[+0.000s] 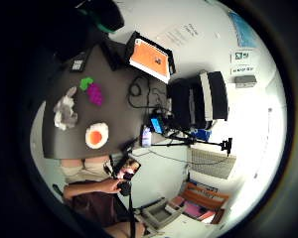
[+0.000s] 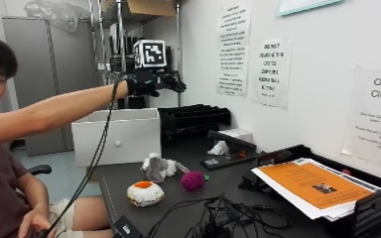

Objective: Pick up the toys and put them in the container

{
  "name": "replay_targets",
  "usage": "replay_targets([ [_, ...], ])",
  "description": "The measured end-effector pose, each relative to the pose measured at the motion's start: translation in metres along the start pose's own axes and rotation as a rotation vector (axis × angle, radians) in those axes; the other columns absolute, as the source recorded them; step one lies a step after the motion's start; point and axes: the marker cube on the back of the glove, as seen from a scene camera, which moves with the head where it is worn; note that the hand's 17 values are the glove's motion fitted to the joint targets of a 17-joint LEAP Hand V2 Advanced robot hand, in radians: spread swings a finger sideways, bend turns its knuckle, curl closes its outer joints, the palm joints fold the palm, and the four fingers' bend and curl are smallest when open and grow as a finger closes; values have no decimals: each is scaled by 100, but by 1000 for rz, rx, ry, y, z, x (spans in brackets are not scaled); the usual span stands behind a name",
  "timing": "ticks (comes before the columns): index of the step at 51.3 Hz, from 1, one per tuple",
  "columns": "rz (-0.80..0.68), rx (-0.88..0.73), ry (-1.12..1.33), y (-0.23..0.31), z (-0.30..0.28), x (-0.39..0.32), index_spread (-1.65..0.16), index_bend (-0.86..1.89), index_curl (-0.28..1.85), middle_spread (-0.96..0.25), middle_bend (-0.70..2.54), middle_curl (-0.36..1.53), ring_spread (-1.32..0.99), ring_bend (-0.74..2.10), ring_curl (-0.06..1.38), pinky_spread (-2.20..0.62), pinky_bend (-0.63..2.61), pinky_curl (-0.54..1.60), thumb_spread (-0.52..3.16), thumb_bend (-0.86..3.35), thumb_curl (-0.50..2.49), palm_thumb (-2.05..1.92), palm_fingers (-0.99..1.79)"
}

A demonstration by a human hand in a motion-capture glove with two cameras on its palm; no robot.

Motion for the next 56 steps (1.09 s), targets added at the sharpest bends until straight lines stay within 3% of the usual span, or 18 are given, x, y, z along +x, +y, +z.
replay_targets([
  [3,84,-13,-25,-11,5,-3,-12,20,7,-3,-2,-2,-4,43,9,0,62,16,64,-1,0,-3,12],
  [6,291,-29,-104,-30,10,-10,-15,21,11,-3,1,-1,-5,50,12,0,70,20,86,-1,2,-3,7],
  [7,294,-34,-103,-33,13,-11,-16,22,12,-3,2,0,-6,52,13,0,72,22,91,-1,3,-3,5],
  [11,66,-46,-17,-35,29,-11,-19,24,17,-4,6,1,-7,58,16,0,78,25,110,-2,5,-3,0],
  [13,47,-55,0,-40,35,-11,-19,24,18,-4,7,1,-7,61,17,0,80,26,117,-2,6,-3,-3],
  [16,70,-85,35,-48,45,-9,-21,22,20,-4,7,2,-8,64,19,0,84,28,125,-2,7,-4,-7],
  [17,76,-94,42,-52,49,-8,-20,15,19,-7,21,5,-8,62,18,0,83,27,127,-2,8,-4,-4],
  [27,85,-178,20,-87,108,-3,-20,5,16,-4,17,13,-4,60,19,2,97,33,136,-5,10,-8,-17],
  [35,116,-281,-23,-107,185,-5,-20,4,14,-1,15,16,-1,62,20,3,108,36,137,-5,11,-9,-18],
  [40,294,-353,-1,-115,235,0,-20,3,12,1,14,17,0,66,22,3,116,38,137,-6,11,-10,-17],
  [44,230,-401,-108,-114,280,-7,-20,4,12,2,14,18,2,71,24,3,122,40,136,-7,11,-11,-16],
  [48,274,-448,-115,-114,315,-14,-22,6,11,2,16,20,2,76,25,2,125,40,136,-7,11,-11,-12],
  [56,310,-304,-39,-117,330,-13,-23,4,8,3,29,26,-5,103,32,-11,131,40,138,-4,11,-7,18],
])
